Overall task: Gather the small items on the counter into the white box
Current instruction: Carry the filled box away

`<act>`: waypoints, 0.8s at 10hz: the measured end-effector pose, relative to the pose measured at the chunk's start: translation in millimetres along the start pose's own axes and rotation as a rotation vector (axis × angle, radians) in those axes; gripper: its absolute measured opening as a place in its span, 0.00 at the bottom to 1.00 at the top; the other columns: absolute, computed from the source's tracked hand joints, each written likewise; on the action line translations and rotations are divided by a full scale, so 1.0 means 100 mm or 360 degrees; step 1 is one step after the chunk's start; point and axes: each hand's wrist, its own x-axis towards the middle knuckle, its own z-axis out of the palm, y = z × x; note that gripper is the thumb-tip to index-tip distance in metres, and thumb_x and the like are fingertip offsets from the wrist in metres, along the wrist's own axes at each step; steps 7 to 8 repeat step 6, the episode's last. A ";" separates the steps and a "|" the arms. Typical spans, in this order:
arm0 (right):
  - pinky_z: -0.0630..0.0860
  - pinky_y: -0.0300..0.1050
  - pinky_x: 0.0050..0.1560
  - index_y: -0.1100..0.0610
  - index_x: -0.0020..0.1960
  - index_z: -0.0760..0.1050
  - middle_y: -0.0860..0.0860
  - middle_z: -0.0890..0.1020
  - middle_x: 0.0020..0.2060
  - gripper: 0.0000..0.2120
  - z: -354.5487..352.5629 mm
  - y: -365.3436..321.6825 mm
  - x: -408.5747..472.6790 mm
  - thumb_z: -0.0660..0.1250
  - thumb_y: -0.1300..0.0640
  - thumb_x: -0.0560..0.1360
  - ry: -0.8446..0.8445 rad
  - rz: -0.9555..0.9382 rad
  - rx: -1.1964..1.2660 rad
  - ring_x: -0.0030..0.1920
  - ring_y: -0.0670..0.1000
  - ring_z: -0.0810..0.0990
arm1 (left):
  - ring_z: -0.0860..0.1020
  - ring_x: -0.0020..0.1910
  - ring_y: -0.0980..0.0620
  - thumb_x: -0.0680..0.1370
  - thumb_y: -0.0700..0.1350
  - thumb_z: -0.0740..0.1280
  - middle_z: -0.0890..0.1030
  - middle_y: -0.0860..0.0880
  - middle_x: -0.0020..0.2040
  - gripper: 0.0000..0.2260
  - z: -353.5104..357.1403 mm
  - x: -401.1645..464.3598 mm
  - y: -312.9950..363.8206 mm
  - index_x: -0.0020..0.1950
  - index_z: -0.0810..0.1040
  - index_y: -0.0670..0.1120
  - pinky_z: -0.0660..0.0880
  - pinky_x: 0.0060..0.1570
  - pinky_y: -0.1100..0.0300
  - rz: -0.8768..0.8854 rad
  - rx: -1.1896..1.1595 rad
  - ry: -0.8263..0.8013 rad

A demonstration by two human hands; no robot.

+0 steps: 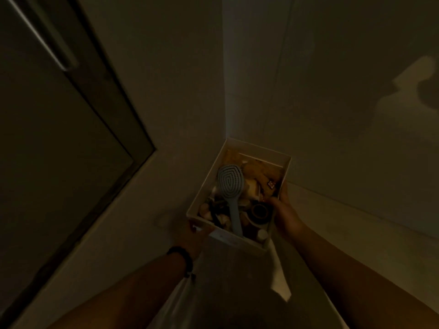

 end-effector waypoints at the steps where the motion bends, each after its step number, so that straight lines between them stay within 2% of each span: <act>1: 0.75 0.60 0.62 0.39 0.76 0.50 0.50 0.69 0.71 0.38 0.15 -0.03 0.05 0.64 0.64 0.77 -0.0026 -0.0014 -0.0019 0.64 0.56 0.75 | 0.77 0.54 0.41 0.77 0.47 0.66 0.77 0.36 0.56 0.18 -0.05 0.09 0.05 0.63 0.75 0.38 0.75 0.49 0.49 -0.0102 0.0035 0.0020; 2: 0.75 0.55 0.61 0.43 0.77 0.43 0.49 0.63 0.73 0.41 0.22 -0.04 0.08 0.65 0.65 0.77 -0.0014 -0.0015 -0.0039 0.67 0.55 0.71 | 0.77 0.46 0.47 0.77 0.47 0.67 0.79 0.38 0.54 0.13 -0.08 0.17 0.03 0.57 0.78 0.40 0.76 0.42 0.56 -0.0048 -0.0018 0.0021; 3: 0.70 0.57 0.68 0.46 0.78 0.38 0.49 0.57 0.77 0.42 0.19 -0.04 0.08 0.64 0.64 0.78 -0.0051 -0.0021 -0.0090 0.72 0.54 0.65 | 0.76 0.46 0.49 0.78 0.47 0.66 0.79 0.42 0.55 0.15 -0.08 0.20 -0.02 0.60 0.77 0.41 0.73 0.44 0.59 -0.0038 0.0008 -0.0021; 4: 0.68 0.57 0.70 0.47 0.78 0.37 0.51 0.56 0.77 0.42 0.14 -0.06 0.04 0.63 0.64 0.78 -0.0100 -0.0029 -0.0146 0.74 0.54 0.63 | 0.77 0.46 0.51 0.78 0.49 0.64 0.78 0.42 0.58 0.16 -0.07 0.17 -0.01 0.62 0.75 0.42 0.71 0.39 0.65 -0.0016 0.0074 -0.0005; 5: 0.68 0.57 0.69 0.48 0.78 0.41 0.53 0.60 0.76 0.40 0.09 -0.15 -0.03 0.64 0.63 0.78 -0.0087 0.0029 -0.0251 0.72 0.55 0.66 | 0.74 0.59 0.43 0.78 0.50 0.64 0.73 0.40 0.65 0.23 -0.10 0.10 0.01 0.70 0.67 0.41 0.71 0.49 0.59 -0.0003 0.0156 0.0009; 6: 0.70 0.47 0.62 0.49 0.78 0.45 0.55 0.65 0.73 0.39 0.14 -0.35 -0.27 0.65 0.62 0.77 -0.0037 0.0076 -0.0532 0.69 0.56 0.69 | 0.66 0.69 0.43 0.78 0.53 0.63 0.63 0.43 0.73 0.30 -0.14 -0.18 0.15 0.75 0.58 0.44 0.65 0.64 0.54 0.0000 0.0141 0.0004; 8: 0.70 0.47 0.62 0.49 0.78 0.45 0.55 0.65 0.73 0.39 0.14 -0.35 -0.27 0.65 0.62 0.77 -0.0037 0.0076 -0.0532 0.69 0.56 0.69 | 0.66 0.69 0.43 0.78 0.53 0.63 0.63 0.43 0.73 0.30 -0.14 -0.18 0.15 0.75 0.58 0.44 0.65 0.64 0.54 0.0000 0.0141 0.0004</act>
